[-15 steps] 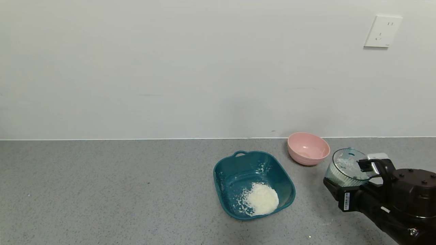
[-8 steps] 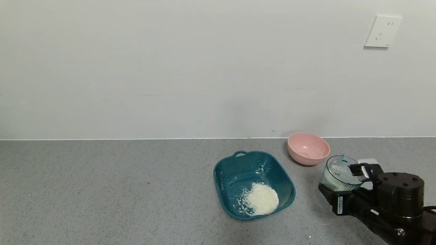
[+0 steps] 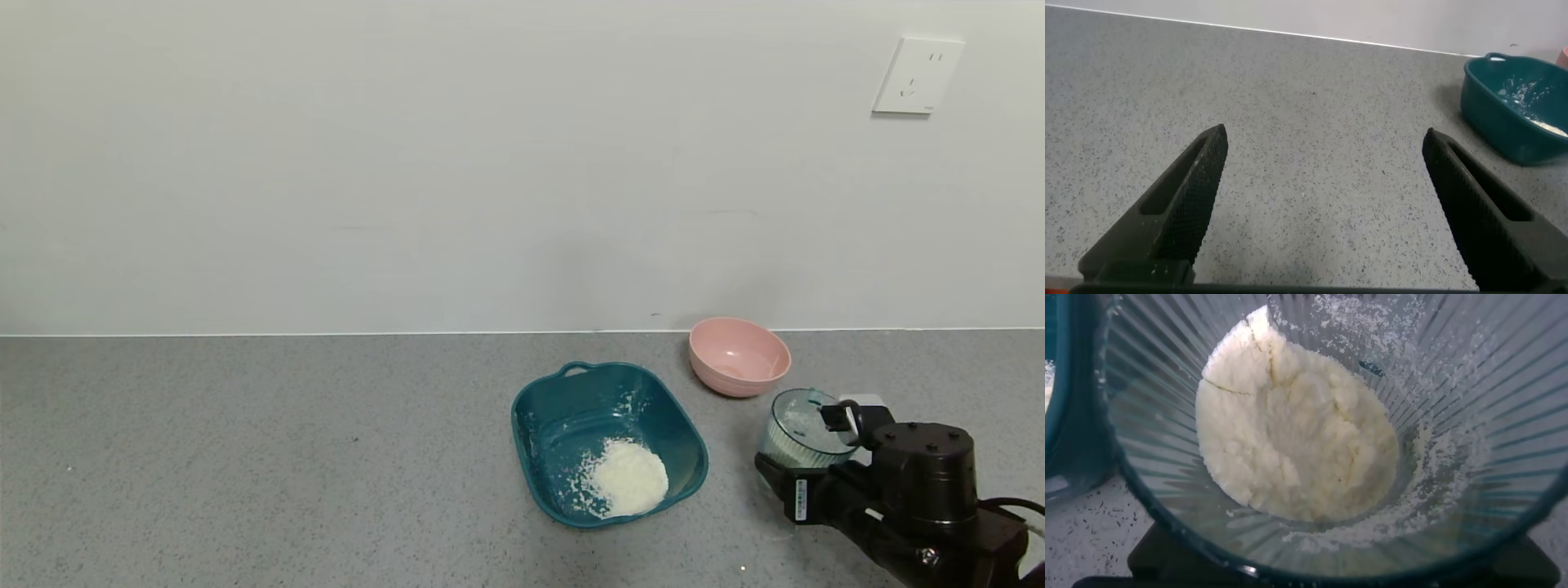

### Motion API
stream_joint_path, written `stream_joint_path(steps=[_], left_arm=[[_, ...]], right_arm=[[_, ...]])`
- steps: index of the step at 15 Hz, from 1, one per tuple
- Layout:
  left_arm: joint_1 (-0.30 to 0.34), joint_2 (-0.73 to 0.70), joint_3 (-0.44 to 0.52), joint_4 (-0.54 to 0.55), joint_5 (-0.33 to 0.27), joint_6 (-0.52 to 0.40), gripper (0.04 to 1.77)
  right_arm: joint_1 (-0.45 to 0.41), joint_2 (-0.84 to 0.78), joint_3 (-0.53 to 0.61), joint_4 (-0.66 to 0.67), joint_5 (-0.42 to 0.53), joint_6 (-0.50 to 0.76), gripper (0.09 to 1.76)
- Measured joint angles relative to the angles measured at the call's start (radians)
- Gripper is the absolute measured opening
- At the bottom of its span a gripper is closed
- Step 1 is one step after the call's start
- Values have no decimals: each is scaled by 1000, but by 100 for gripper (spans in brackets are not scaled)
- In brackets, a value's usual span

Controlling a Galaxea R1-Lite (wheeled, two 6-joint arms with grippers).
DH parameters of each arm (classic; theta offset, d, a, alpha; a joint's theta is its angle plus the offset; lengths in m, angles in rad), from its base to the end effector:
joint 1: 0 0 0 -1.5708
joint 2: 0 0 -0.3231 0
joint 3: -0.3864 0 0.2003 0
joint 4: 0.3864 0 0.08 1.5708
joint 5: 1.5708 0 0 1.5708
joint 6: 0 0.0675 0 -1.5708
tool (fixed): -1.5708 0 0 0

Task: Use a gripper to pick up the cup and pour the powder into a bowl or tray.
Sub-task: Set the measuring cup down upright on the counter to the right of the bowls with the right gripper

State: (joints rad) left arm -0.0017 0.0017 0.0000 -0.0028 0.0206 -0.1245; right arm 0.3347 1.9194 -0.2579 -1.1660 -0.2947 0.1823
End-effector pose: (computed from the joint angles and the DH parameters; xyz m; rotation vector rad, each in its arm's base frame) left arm 0.0100 0.0014 0.0759 -0.1245 -0.0023 0.0188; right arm 0.2860 0.0787 0.0433 0.0255 0.4723 -0.0039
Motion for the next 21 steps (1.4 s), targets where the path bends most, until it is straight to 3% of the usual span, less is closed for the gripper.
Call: stream_joint_path(steps=[14, 21], left_arm=[[0, 0, 0, 0, 0, 0, 172], [0, 0, 0, 0, 0, 0, 172]], right_arm=[[-36, 83, 3, -14, 42, 4, 130], [-34, 80, 6, -15, 42, 5, 155]])
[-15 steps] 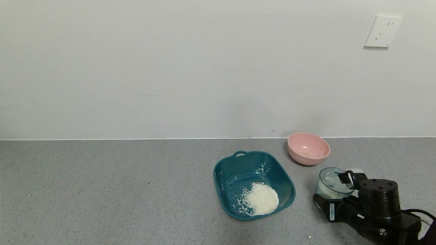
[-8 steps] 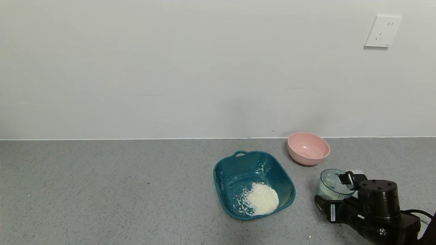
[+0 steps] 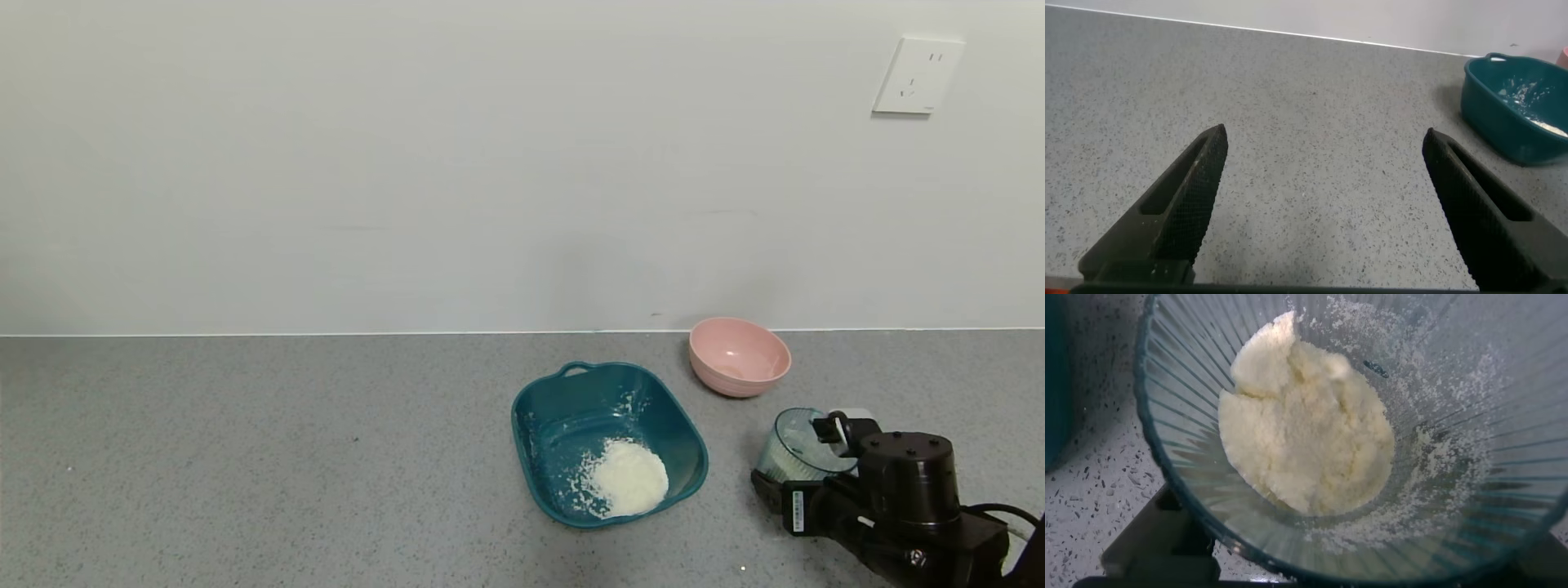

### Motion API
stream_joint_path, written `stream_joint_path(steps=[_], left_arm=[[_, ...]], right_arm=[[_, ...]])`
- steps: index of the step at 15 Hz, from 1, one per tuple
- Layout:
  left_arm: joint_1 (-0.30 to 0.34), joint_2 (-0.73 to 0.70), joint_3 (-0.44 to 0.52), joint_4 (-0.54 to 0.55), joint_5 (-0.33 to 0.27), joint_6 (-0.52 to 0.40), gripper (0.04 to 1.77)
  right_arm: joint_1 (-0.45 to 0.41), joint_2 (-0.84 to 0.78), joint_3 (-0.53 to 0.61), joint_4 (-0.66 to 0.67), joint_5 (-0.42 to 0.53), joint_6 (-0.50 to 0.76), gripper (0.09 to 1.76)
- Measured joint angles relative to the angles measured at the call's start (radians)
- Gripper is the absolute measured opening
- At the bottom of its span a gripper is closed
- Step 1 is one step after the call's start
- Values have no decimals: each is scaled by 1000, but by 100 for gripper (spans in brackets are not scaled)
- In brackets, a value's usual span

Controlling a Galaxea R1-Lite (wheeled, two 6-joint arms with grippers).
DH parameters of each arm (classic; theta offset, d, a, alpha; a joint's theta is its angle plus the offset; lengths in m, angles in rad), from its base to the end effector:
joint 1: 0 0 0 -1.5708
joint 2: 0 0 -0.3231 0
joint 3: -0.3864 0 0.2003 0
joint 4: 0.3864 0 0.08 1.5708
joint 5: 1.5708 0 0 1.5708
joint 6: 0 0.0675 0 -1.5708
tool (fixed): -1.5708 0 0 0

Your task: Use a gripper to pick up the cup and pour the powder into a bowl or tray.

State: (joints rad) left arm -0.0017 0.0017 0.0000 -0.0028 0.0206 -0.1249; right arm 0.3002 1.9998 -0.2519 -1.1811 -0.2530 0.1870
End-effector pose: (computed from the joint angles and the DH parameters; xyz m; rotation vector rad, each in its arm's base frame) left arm 0.0100 0.0014 0.0759 -0.1249 -0.0023 0.0188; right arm 0.2903 0.0722 0.0198 0.0275 0.5467 -0.0052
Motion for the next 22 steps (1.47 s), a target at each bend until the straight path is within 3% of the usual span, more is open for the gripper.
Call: stream_joint_path(steps=[11, 19, 22], left_arm=[[0, 0, 0, 0, 0, 0, 172], [0, 0, 0, 0, 0, 0, 172], [0, 0, 0, 0, 0, 0, 172]], right_arm=[[-7, -103, 11, 63, 0, 7, 167], [-13, -590, 68, 462, 35, 9, 169], [-79, -802, 87, 603, 61, -14, 170]])
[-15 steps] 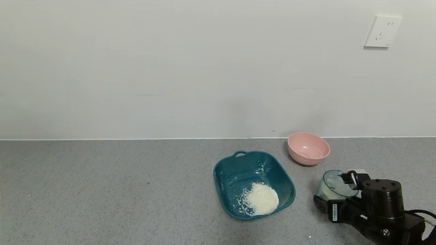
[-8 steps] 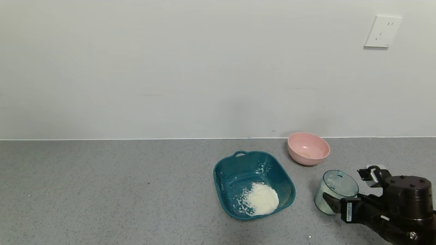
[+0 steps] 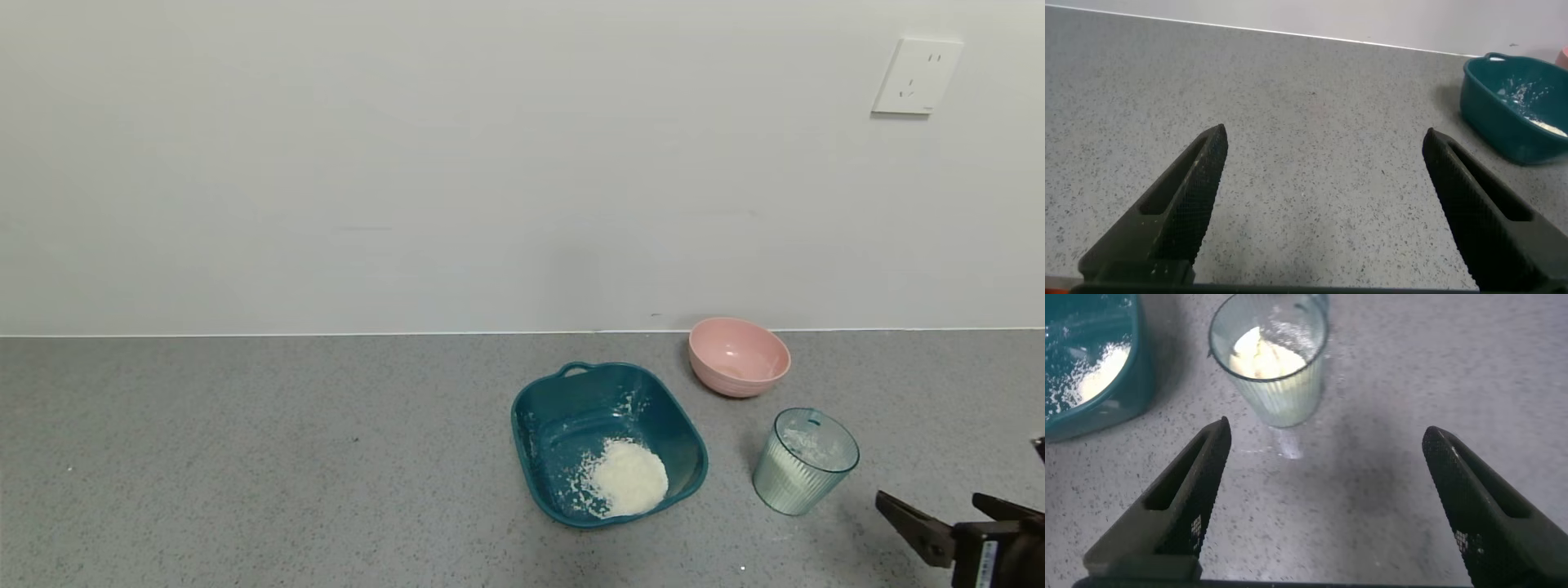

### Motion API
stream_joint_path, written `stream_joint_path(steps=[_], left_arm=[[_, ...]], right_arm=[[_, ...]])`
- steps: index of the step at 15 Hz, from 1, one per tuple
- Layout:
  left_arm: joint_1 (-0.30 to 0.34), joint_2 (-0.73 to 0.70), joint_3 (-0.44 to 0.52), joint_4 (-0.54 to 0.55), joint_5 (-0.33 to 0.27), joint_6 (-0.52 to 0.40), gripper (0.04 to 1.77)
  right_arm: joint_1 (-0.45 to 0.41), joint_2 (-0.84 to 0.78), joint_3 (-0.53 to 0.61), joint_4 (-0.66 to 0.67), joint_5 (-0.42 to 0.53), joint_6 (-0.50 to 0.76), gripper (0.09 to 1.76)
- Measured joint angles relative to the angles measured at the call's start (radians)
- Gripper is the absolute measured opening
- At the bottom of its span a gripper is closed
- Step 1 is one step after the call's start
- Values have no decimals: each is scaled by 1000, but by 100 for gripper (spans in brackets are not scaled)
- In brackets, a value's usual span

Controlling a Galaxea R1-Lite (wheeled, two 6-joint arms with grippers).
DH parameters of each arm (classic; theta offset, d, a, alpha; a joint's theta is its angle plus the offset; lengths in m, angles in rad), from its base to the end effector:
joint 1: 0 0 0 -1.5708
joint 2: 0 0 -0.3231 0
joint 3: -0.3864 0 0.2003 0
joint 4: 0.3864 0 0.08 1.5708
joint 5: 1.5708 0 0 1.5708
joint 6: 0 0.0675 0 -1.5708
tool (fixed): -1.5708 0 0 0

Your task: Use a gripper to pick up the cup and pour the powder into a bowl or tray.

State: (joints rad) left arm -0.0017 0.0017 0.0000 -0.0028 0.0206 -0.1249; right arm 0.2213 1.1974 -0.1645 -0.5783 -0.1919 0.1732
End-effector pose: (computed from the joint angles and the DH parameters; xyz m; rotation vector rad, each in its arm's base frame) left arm 0.0100 0.0014 0.0759 -0.1249 -0.0023 0.0188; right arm 0.1720 0.0255 0.1160 0.0771 0.4457 -0.0097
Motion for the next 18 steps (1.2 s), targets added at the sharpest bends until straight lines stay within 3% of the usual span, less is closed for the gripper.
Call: stream_joint_path(steps=[7, 14, 18], left_arm=[[0, 0, 0, 0, 0, 0, 172], [0, 0, 0, 0, 0, 0, 172], [0, 0, 0, 0, 0, 0, 172]], right_arm=[[-279, -405, 13, 289, 173, -76, 170], [-237, -647, 146, 286, 180, -135, 170], [-212, -777, 163, 295, 184, -135, 170]])
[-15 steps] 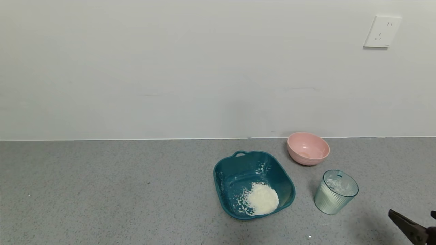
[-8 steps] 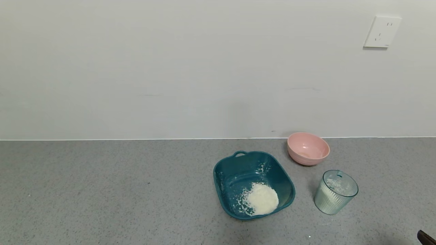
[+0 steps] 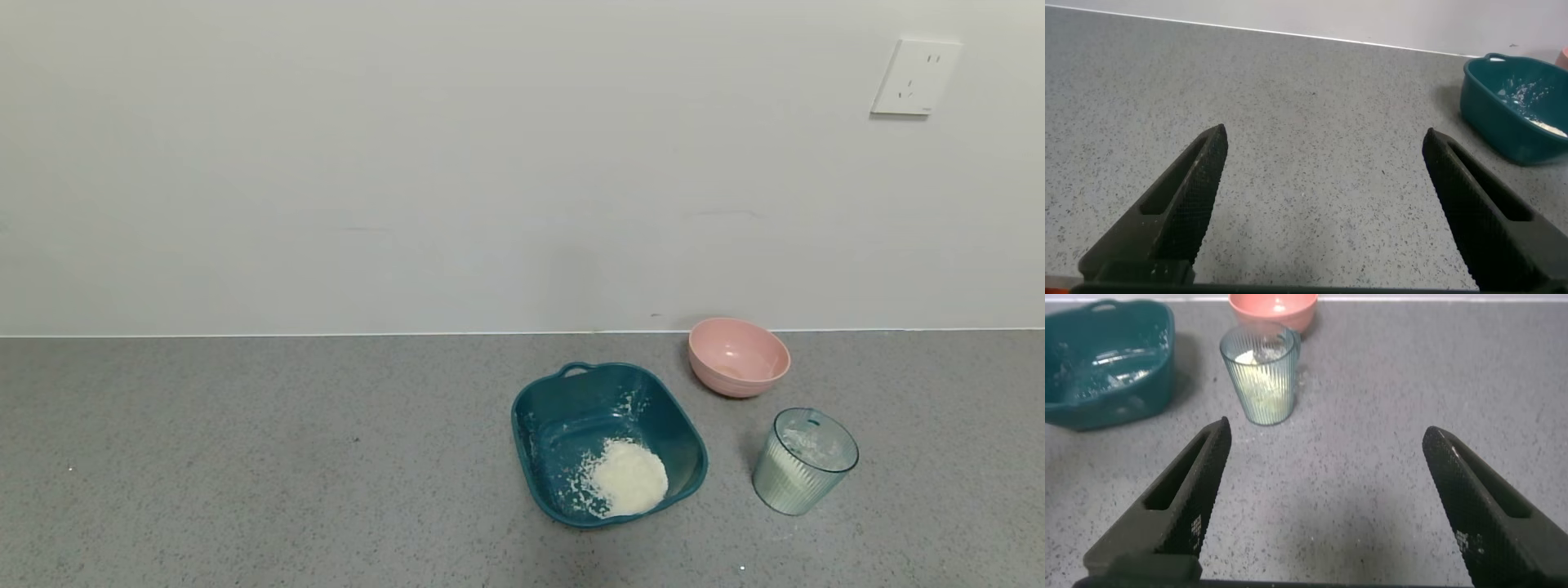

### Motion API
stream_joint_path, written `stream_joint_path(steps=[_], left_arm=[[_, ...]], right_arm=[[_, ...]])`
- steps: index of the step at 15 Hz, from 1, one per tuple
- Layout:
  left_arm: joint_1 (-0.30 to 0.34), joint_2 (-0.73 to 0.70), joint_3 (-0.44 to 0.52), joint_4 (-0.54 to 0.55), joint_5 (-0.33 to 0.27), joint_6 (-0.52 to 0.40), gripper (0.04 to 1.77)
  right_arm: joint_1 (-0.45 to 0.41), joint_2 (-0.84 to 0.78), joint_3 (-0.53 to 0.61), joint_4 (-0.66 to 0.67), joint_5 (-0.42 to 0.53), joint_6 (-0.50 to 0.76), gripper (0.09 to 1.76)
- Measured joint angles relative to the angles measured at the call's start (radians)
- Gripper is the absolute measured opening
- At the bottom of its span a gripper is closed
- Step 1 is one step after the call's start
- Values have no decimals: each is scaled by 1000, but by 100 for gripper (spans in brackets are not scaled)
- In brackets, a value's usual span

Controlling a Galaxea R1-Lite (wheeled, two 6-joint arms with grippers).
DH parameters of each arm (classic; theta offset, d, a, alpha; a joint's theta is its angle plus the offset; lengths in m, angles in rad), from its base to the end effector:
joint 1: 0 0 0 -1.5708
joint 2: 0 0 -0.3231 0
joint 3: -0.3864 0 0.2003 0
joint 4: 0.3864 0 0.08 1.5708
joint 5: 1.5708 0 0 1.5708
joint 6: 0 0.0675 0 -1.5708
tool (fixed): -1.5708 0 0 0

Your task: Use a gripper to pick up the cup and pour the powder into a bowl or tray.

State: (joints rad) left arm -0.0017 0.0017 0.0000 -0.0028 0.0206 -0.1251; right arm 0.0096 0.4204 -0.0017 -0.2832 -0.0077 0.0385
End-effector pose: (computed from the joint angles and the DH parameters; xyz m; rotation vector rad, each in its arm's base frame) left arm 0.0100 0.0014 0.0759 -0.1251 -0.0023 0.0188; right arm 0.0514 0.0000 0.1055 0.0373 0.1355 -0.0007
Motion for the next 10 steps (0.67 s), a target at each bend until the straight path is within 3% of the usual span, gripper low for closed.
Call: stream_joint_path(steps=[10], left_arm=[[0, 0, 0, 0, 0, 0, 172]], right_arm=[[7, -297, 2, 146, 10, -35, 170]])
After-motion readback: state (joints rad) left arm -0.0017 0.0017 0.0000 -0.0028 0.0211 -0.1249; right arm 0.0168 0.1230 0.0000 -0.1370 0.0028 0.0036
